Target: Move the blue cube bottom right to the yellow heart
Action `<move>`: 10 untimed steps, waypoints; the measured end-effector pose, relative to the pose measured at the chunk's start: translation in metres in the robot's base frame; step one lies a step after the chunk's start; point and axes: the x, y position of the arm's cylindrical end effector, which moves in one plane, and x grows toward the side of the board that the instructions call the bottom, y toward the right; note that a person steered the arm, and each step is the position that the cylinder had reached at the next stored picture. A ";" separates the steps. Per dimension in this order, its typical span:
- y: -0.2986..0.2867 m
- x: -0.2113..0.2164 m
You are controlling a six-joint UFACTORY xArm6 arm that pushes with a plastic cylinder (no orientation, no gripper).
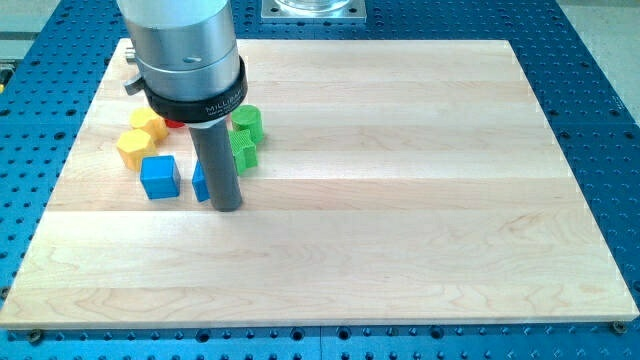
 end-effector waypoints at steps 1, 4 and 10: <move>0.003 0.000; -0.104 0.040; -0.072 -0.013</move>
